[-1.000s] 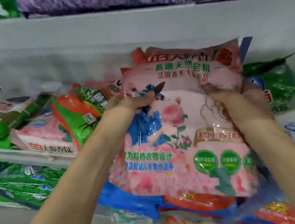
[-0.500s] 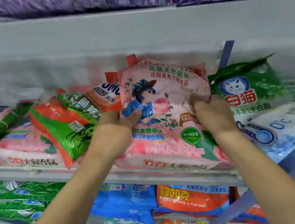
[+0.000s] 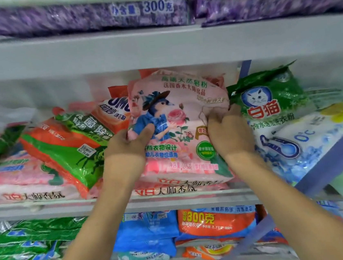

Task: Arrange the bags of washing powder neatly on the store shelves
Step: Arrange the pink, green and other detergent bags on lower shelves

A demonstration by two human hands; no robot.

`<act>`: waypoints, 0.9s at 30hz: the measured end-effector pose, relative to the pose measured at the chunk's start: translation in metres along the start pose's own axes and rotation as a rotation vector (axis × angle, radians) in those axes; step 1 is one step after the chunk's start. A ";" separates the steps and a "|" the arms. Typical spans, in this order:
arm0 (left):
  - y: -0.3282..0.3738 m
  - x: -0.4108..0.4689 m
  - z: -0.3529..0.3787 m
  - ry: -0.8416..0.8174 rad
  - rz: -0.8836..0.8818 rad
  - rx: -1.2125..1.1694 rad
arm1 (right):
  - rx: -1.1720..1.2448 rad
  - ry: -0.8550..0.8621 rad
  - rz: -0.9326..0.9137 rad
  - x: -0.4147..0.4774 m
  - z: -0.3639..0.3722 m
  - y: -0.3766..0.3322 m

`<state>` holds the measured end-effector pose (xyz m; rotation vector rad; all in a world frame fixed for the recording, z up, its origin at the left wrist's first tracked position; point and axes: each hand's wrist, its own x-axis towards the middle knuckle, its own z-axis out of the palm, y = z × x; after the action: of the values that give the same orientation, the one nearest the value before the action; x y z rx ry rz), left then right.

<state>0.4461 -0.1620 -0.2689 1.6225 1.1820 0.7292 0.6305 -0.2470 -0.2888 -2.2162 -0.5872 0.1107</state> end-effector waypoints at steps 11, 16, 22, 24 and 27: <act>-0.010 -0.092 -0.027 -0.091 0.073 0.437 | -0.044 -0.282 -0.239 -0.107 -0.036 0.037; 0.024 -0.158 -0.045 -0.147 0.101 0.357 | 0.078 -0.372 -0.158 -0.149 -0.092 0.018; 0.073 -0.211 -0.050 -0.258 0.252 0.223 | 0.146 -0.283 -0.117 -0.202 -0.166 0.000; 0.086 -0.220 -0.047 -0.290 0.281 0.229 | 0.147 -0.248 -0.103 -0.214 -0.191 0.000; 0.105 -0.238 -0.041 -0.367 0.327 0.260 | 0.126 -0.181 -0.094 -0.228 -0.231 0.004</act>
<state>0.3649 -0.3764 -0.1405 2.0937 0.7775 0.4589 0.4919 -0.5133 -0.1659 -2.0657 -0.7616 0.2940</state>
